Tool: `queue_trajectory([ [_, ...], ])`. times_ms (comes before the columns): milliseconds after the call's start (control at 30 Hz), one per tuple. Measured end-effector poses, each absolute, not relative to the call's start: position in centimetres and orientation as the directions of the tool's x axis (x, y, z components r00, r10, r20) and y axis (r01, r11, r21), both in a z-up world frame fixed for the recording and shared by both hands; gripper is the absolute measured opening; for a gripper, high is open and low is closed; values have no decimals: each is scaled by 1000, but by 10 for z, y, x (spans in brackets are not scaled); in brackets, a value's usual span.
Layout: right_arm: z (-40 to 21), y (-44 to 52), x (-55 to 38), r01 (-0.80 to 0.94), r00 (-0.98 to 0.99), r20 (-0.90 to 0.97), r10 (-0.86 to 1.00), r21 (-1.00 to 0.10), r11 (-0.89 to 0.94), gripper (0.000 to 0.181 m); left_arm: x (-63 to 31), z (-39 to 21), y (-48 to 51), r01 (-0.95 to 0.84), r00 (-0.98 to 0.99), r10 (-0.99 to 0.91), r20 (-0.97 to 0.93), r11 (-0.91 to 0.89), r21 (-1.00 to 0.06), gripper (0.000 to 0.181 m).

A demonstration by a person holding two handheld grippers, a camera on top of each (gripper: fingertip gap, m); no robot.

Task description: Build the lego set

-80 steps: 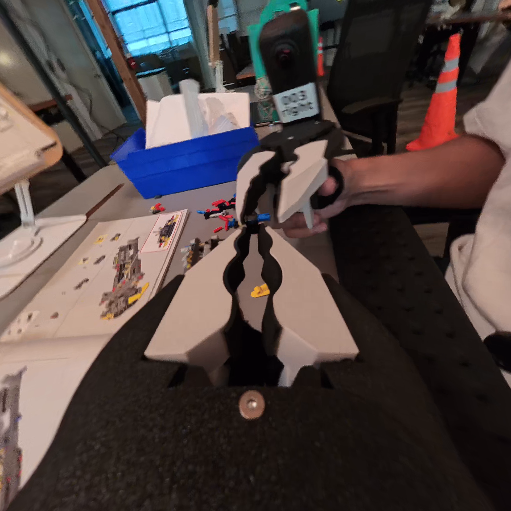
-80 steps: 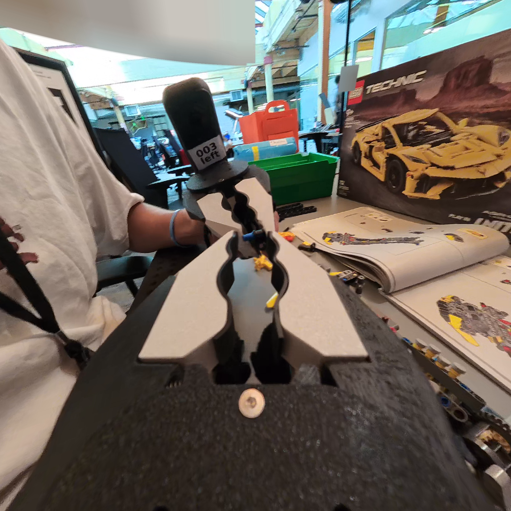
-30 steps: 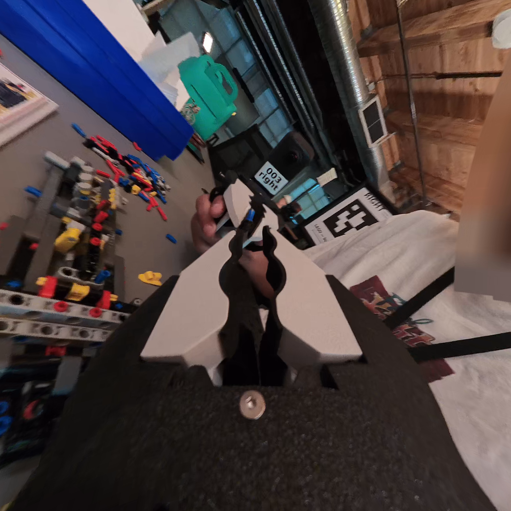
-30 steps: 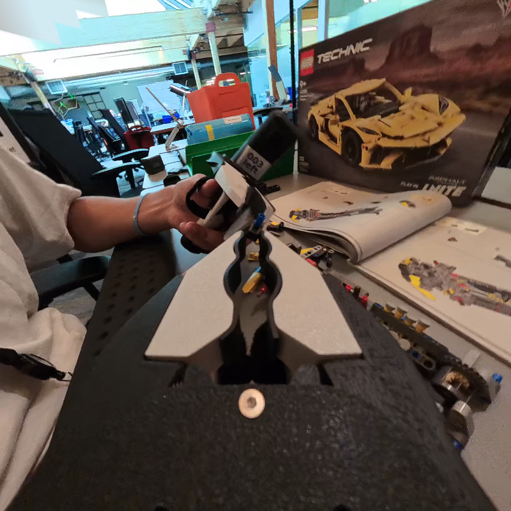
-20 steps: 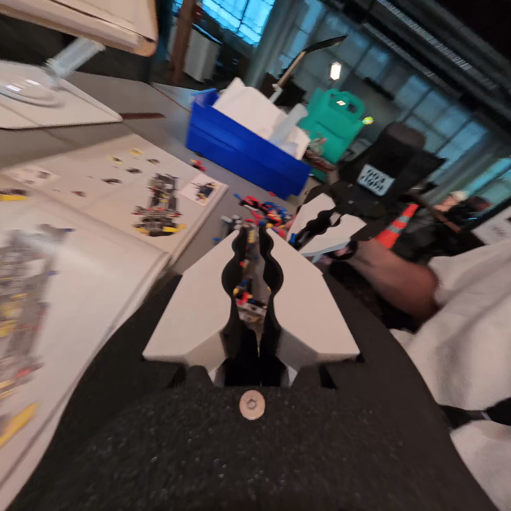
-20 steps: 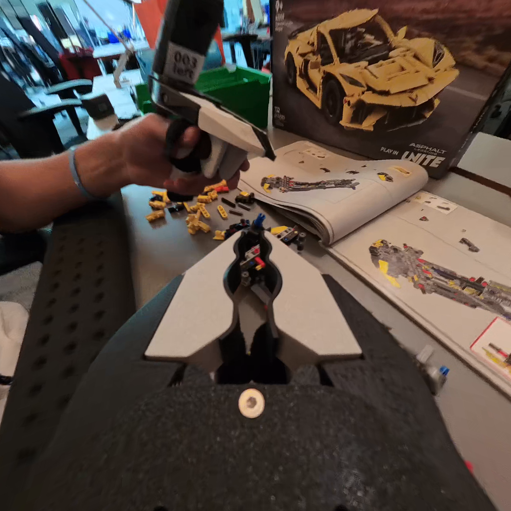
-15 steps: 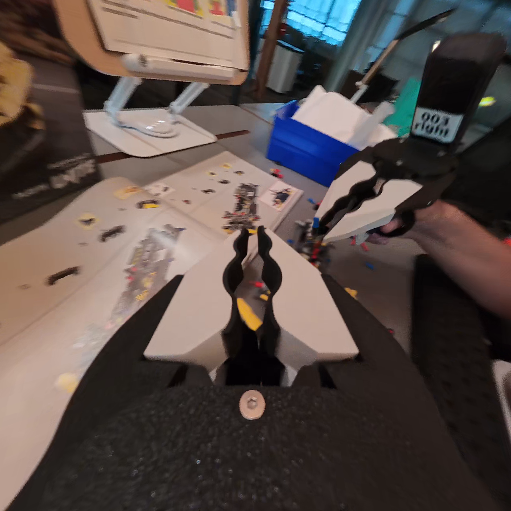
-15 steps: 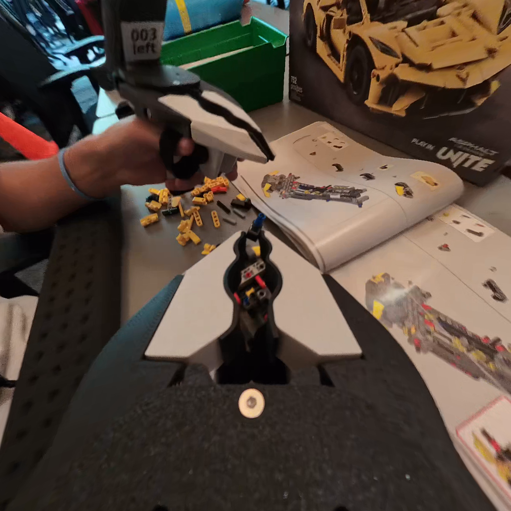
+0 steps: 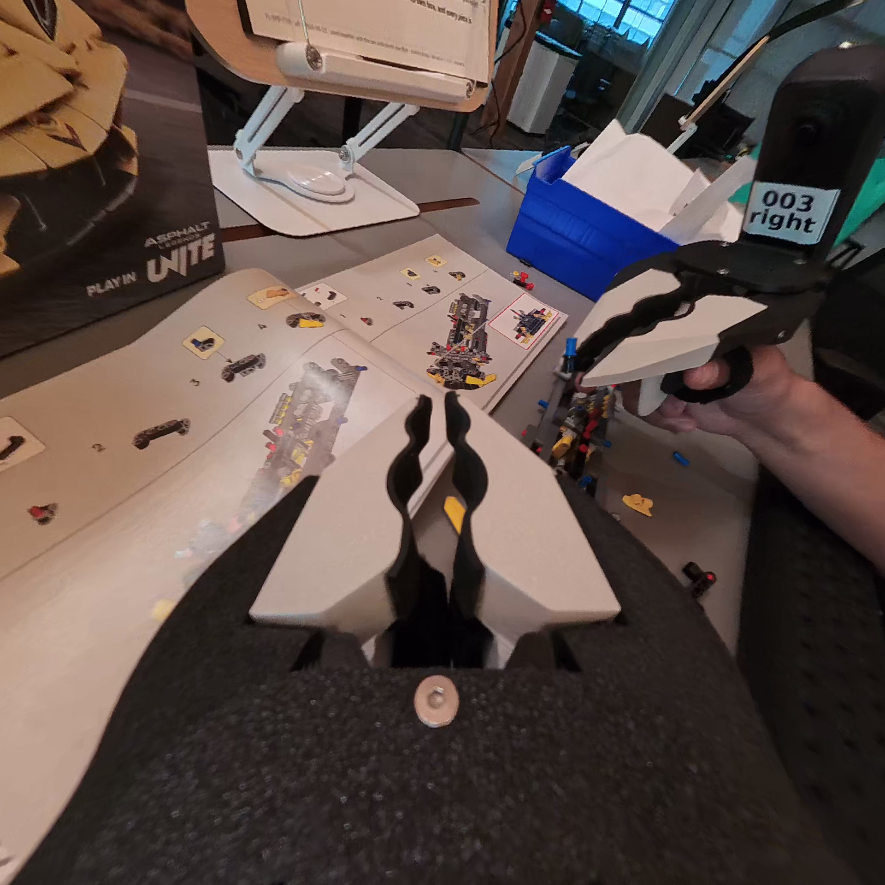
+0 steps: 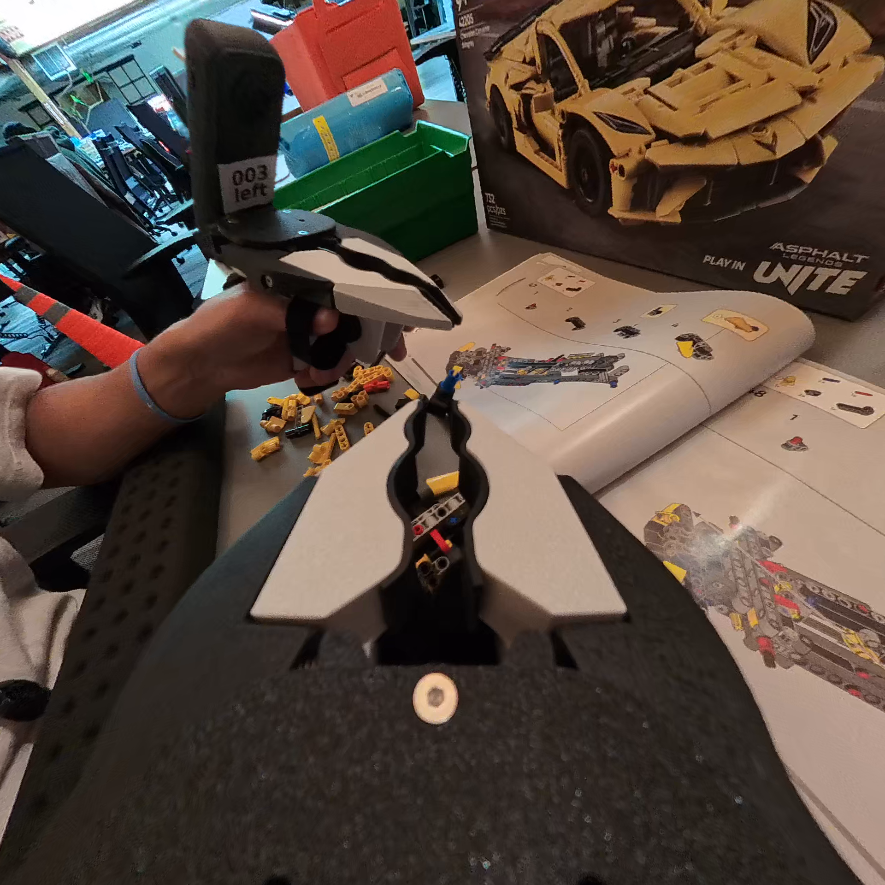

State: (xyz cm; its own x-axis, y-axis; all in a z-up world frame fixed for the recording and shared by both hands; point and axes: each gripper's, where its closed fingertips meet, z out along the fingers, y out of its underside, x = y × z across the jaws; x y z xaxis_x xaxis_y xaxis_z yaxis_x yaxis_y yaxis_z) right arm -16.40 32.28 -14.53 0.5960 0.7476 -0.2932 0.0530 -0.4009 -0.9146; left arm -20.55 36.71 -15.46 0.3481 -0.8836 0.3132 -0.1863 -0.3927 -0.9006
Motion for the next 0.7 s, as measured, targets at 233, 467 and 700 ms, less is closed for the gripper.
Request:
queue_trajectory([
  [233,-138,313,-164,54,578,-251,777,-938,-343,8,-195,-152,352,-192,258,-907,332,-385,-903,4],
  [467,-142,302,-169,108,530,-221,819,-940,-324,8,-183,-146,314,-255,53,-970,236,-242,-936,5],
  [700,-139,285,-177,145,444,-185,877,-951,-274,8,-177,-134,284,-219,-104,-970,220,-193,-956,7],
])
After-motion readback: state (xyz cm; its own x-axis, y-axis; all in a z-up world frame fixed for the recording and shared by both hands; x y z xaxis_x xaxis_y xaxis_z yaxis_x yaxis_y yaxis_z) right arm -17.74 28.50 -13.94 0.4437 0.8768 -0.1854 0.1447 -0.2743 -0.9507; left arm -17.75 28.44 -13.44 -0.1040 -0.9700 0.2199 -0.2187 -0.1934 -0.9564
